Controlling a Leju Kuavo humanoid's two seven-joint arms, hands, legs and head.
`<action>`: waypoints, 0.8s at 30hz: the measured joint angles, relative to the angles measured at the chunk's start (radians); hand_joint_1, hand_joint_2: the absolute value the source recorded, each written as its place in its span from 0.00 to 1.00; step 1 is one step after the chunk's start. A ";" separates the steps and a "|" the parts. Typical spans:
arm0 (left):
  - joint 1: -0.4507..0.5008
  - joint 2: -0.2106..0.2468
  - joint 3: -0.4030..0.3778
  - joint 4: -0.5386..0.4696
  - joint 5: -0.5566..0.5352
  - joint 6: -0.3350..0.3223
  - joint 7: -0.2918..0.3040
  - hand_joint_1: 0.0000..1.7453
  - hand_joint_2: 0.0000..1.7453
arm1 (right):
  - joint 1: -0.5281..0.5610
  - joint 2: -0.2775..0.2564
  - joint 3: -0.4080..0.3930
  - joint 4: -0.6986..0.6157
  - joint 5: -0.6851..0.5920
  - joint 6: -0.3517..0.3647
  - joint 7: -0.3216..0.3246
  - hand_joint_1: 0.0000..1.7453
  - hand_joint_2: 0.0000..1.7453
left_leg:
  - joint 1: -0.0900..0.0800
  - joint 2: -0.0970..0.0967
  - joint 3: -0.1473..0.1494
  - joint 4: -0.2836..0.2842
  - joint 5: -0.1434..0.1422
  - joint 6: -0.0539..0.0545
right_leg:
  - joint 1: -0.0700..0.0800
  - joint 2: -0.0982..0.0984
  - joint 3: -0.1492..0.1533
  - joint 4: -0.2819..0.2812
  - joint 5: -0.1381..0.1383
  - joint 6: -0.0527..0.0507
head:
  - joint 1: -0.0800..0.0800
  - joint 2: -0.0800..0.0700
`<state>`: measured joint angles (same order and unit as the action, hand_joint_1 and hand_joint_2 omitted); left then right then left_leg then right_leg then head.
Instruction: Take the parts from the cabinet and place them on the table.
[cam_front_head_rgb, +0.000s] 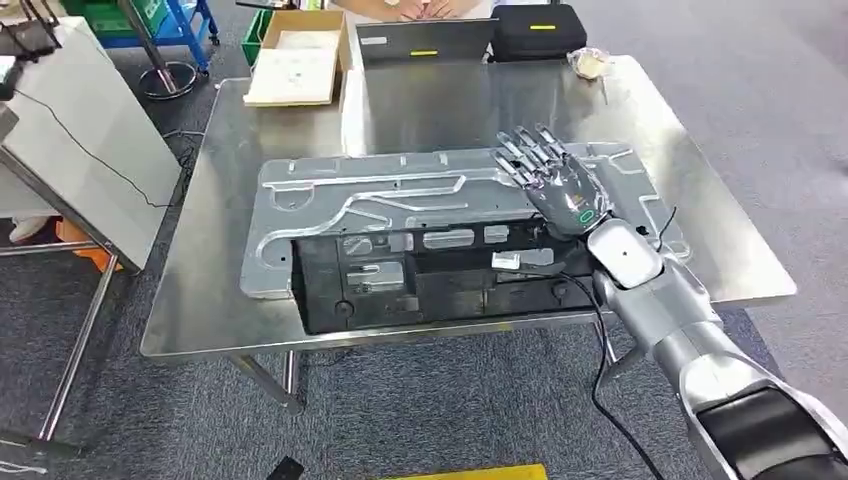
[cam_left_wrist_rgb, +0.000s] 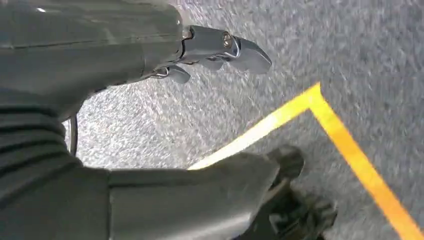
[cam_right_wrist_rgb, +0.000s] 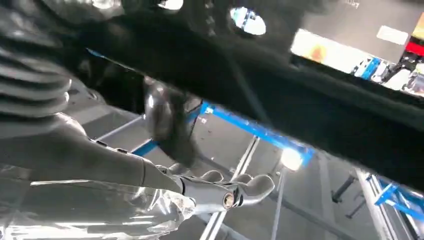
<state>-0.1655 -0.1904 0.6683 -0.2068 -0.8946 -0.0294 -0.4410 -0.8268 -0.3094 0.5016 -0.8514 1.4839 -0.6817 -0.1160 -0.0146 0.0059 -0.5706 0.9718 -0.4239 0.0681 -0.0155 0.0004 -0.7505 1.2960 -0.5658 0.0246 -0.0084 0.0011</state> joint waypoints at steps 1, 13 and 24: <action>0.001 0.000 0.000 0.000 0.000 0.000 0.000 0.00 0.00 | 0.005 0.000 0.000 0.003 -0.006 0.000 -0.001 0.00 0.00 | 0.001 -0.001 0.000 0.003 -0.002 -0.001 | -0.003 0.000 -0.009 0.012 0.010 0.004 | 0.000 0.000; 0.006 0.002 0.002 0.000 0.006 0.011 -0.008 0.00 0.00 | -0.028 -0.032 -0.017 0.037 -0.049 0.003 -0.021 0.00 0.00 | 0.008 -0.006 -0.081 0.194 -0.118 -0.059 | -0.013 -0.002 0.120 -0.259 0.132 -0.033 | 0.000 0.000; 0.030 0.008 0.024 0.000 -0.028 0.031 -0.014 0.00 0.00 | -0.144 -0.370 0.065 -0.148 0.070 0.000 0.655 0.00 0.00 | 0.015 0.000 -0.033 0.065 -0.034 -0.049 | -0.013 -0.027 0.133 -0.262 0.126 0.012 | 0.000 0.000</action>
<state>-0.1353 -0.1820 0.6924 -0.2068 -0.9228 0.0011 -0.4547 -0.9712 -0.6798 0.5669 -0.9992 1.5538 -0.6817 0.5393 0.0006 0.0062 -0.6032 1.0367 -0.4581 0.0195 -0.0281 -0.0262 -0.6178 1.0338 -0.4398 0.0364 -0.0088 0.0011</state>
